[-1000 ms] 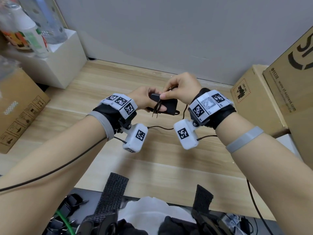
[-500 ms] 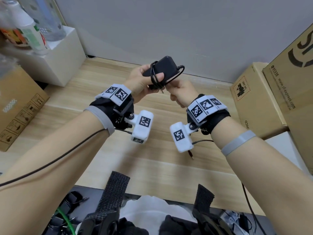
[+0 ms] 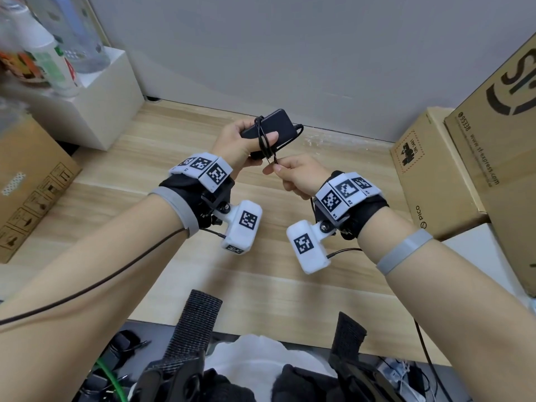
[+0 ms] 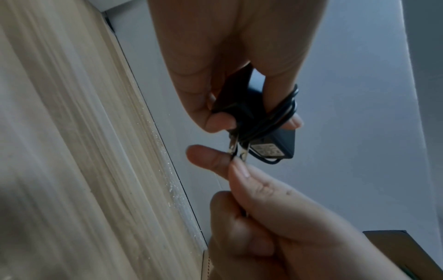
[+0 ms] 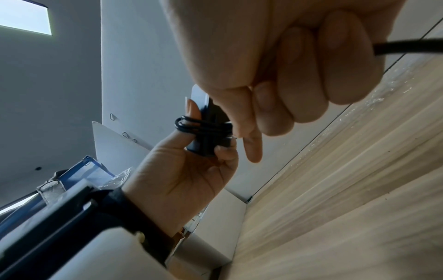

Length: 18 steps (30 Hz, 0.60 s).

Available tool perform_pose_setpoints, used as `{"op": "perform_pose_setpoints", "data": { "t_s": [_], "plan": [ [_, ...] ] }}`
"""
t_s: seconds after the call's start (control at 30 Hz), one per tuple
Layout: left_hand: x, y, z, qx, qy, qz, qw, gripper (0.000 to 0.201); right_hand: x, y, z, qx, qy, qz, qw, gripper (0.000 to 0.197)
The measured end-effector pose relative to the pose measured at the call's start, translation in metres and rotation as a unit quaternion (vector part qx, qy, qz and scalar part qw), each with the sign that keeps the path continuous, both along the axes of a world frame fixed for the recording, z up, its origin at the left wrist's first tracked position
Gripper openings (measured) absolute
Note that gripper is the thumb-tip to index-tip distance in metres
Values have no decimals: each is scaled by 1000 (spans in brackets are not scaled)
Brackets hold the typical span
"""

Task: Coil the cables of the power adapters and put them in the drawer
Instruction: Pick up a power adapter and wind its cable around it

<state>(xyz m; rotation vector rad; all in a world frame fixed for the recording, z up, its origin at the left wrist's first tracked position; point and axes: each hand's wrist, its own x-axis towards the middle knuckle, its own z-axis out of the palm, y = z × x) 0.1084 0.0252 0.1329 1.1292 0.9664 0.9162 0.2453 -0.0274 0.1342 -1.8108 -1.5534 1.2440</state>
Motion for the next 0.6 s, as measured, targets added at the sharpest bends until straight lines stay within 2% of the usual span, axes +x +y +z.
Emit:
{"op": "perform_pose_setpoints", "data": {
  "t_s": [0.1, 0.17, 0.27, 0.37, 0.47, 0.53, 0.6],
  "plan": [
    [2, 1, -3, -2, 18, 15, 1000, 20, 0, -1, 5, -14, -32, 13, 999, 28],
    [4, 4, -6, 21, 68, 30, 997, 28, -2, -3, 12, -7, -69, 43, 997, 29],
    [4, 8, -9, 66, 162, 20, 984, 36, -2, -4, 23, 62, -100, 75, 990, 25],
    [0, 12, -11, 85, 246, -37, 965, 37, 6, 1, 28, 107, -68, 35, 991, 18],
    [-2, 10, -9, 69, 310, -159, 935, 37, 12, 6, 27, 128, -101, 19, 986, 14],
    [-3, 8, -9, 60, 311, -233, 920, 36, 14, 7, 24, 133, -128, 33, 982, 13],
    [-6, 7, -10, 60, 293, -265, 917, 33, 18, 6, 20, 148, -113, 12, 982, 13]
  ]
}}
